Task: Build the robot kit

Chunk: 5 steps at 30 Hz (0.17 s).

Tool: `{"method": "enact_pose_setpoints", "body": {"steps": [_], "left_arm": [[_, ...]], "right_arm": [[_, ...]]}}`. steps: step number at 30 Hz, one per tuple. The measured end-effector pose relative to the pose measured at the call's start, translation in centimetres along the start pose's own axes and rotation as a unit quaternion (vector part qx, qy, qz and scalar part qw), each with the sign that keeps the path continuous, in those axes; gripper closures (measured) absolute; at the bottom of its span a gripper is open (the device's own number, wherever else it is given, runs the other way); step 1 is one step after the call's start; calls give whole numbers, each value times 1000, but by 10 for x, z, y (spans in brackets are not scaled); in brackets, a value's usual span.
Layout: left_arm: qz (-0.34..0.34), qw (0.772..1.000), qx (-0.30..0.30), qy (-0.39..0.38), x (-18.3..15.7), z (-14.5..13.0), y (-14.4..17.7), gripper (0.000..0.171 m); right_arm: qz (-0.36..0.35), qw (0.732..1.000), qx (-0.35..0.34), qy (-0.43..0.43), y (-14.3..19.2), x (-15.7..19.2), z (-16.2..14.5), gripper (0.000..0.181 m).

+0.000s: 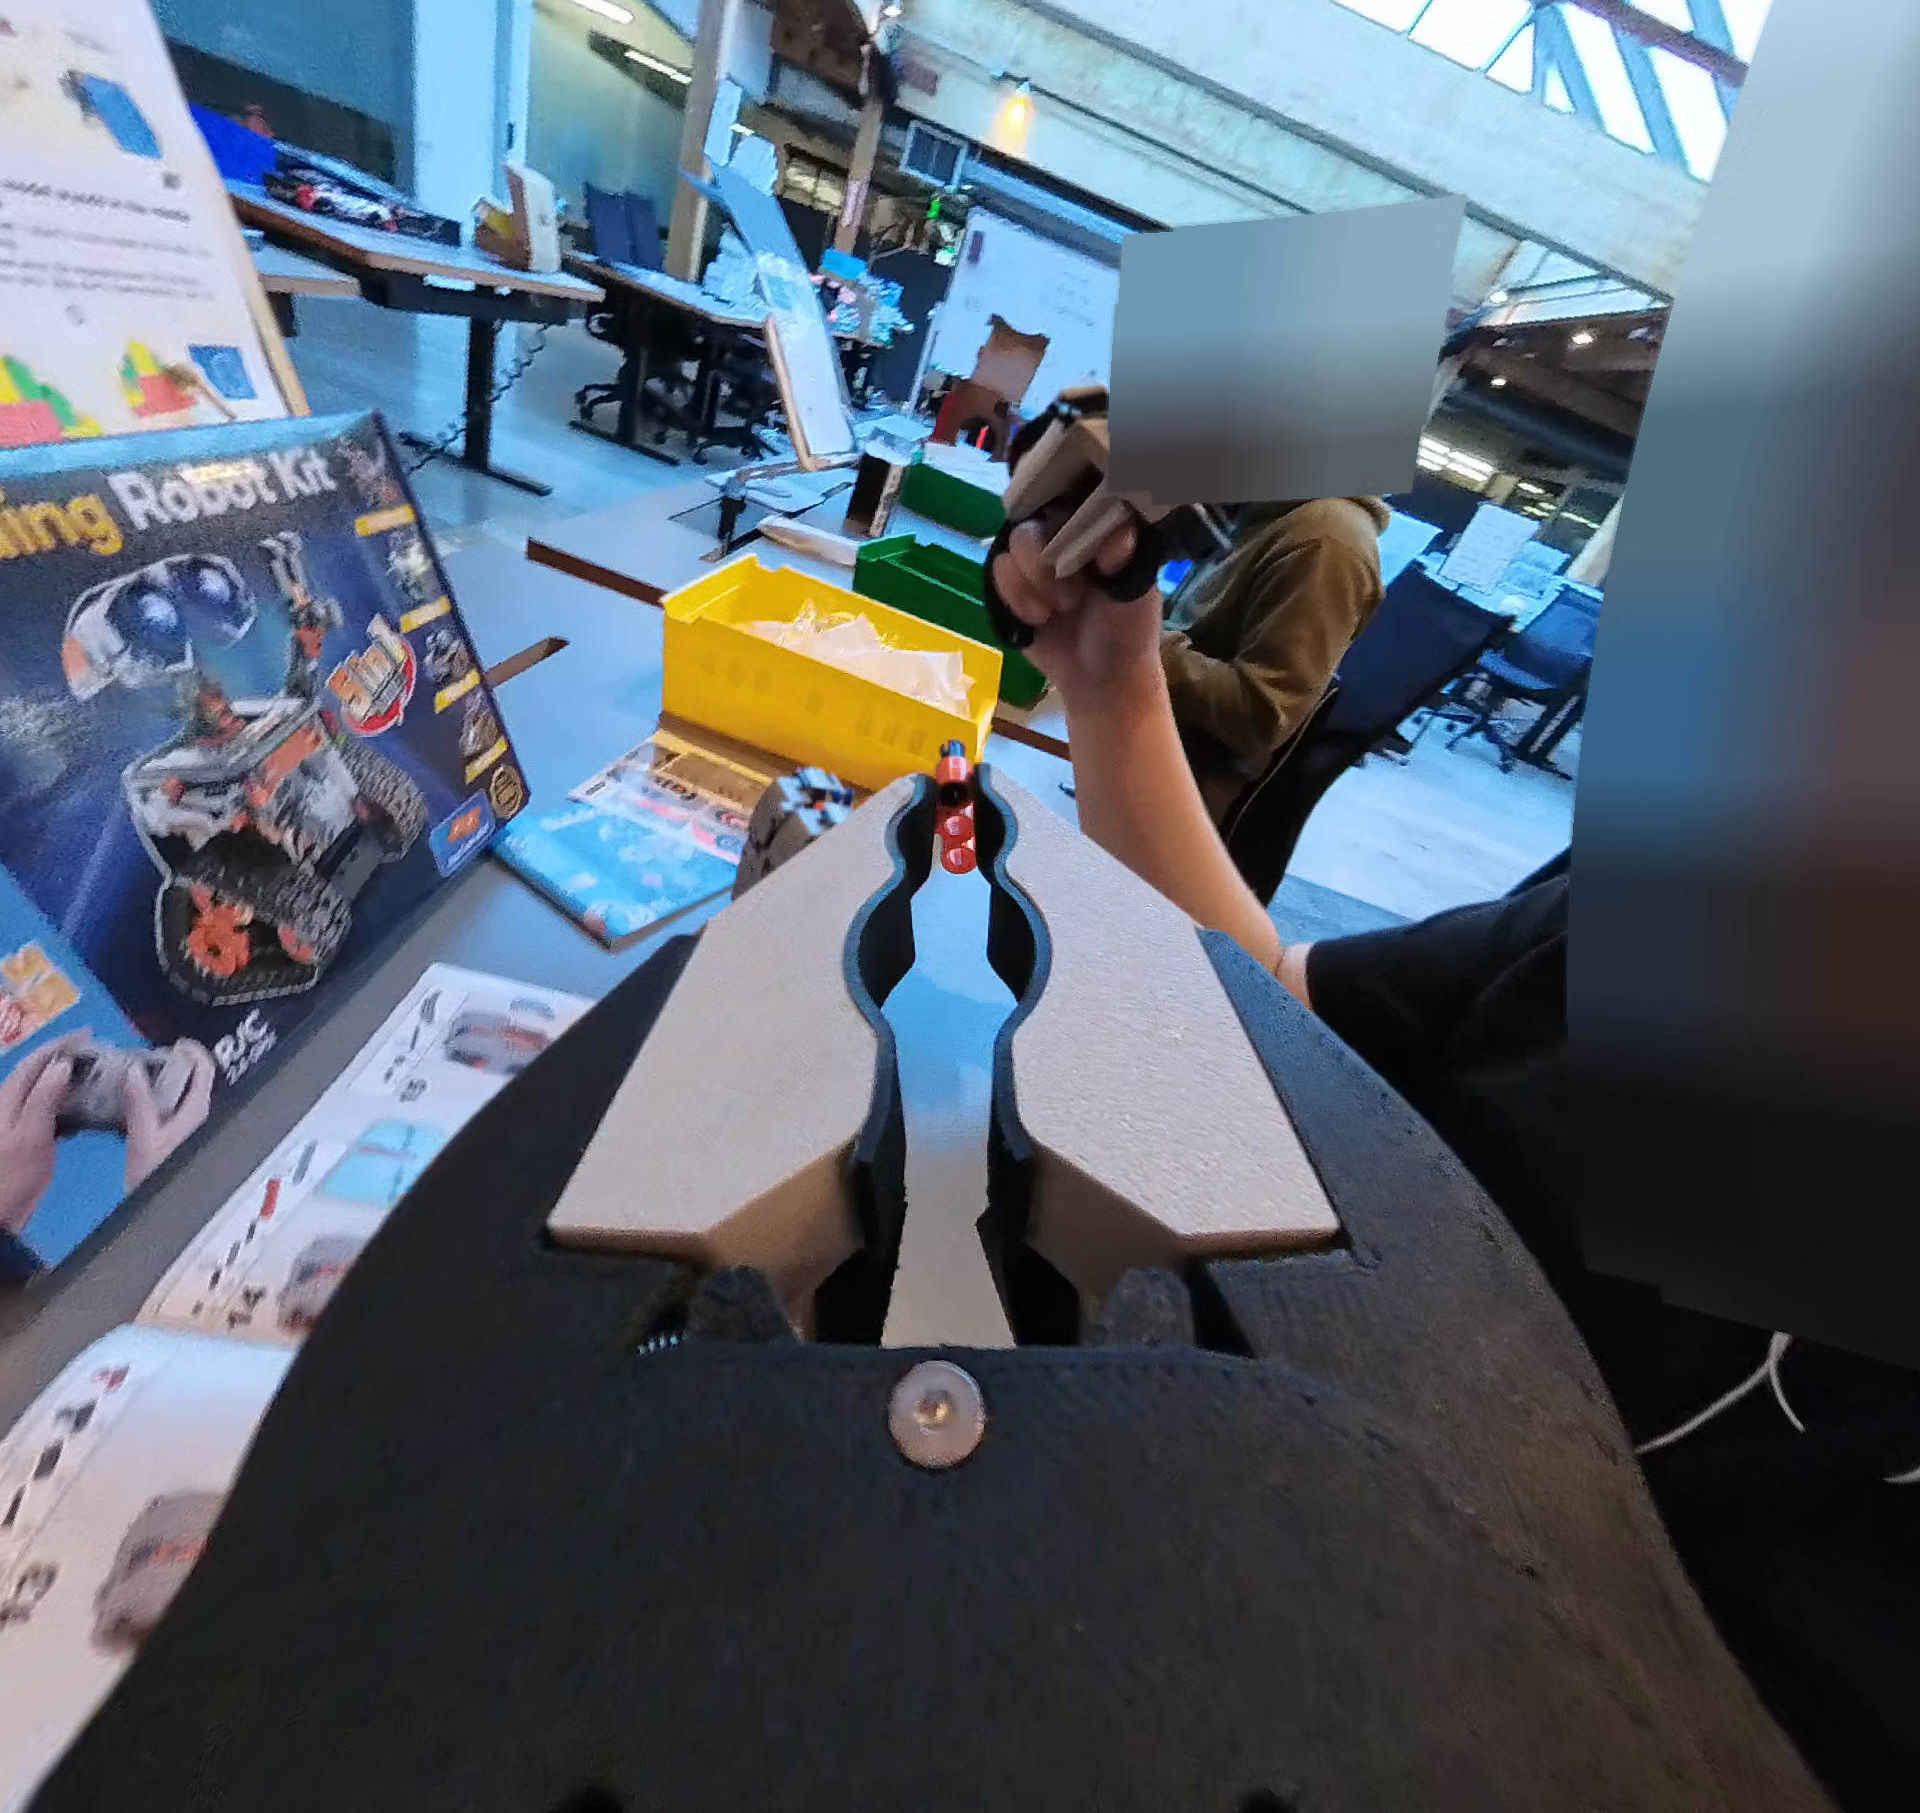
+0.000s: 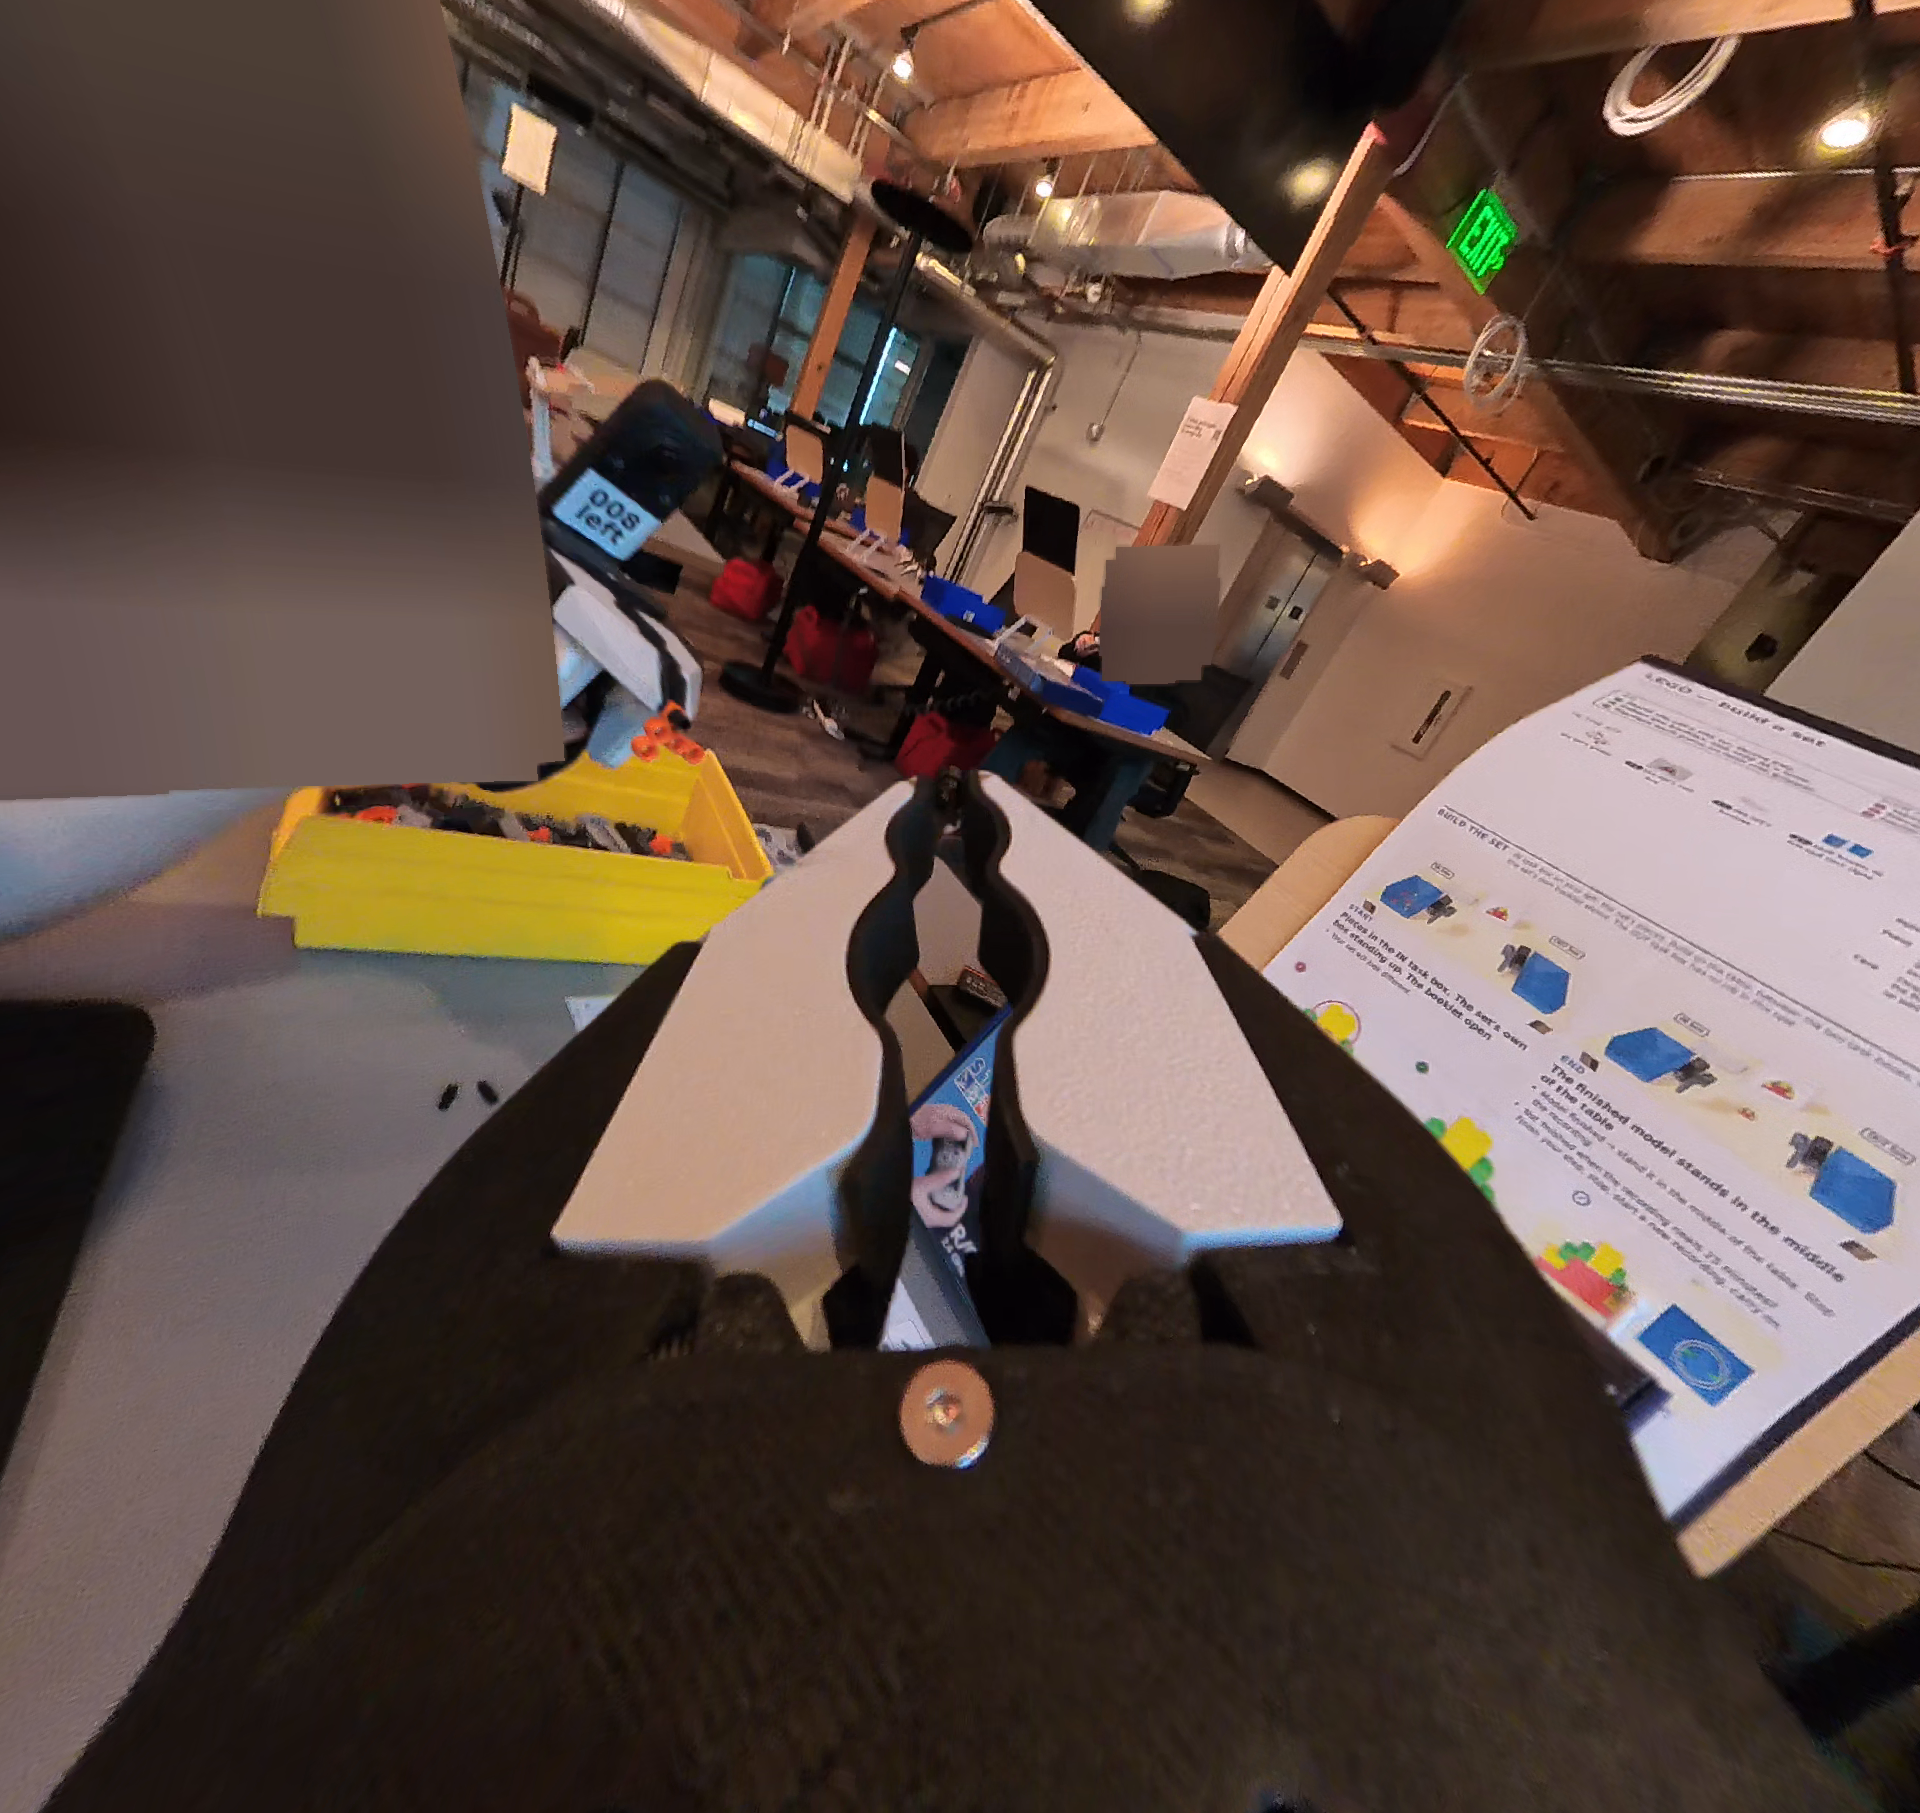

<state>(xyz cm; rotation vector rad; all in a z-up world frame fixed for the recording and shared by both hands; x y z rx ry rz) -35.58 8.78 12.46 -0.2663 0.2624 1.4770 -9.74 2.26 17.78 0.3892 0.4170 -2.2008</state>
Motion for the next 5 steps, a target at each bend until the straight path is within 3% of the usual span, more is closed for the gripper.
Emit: {"method": "enact_pose_setpoints", "body": {"steps": [2, 5], "left_arm": [[-37, 999, -14, 12, 9, 2, -7, 168], [-118, 991, -47, 34, 21, 3, -13, 170]], "right_arm": [[-1, 1000, -14, -10, -3, 1, -10, 179], [24, 999, 17, -45, -13, -2, -28, 178]]}}
Point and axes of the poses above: each gripper's, where its closed fingertips meet, y back along the fingers, z out of its top, x = y × z across the jaws, the point moved 6 cm from there along y, back along the fingers
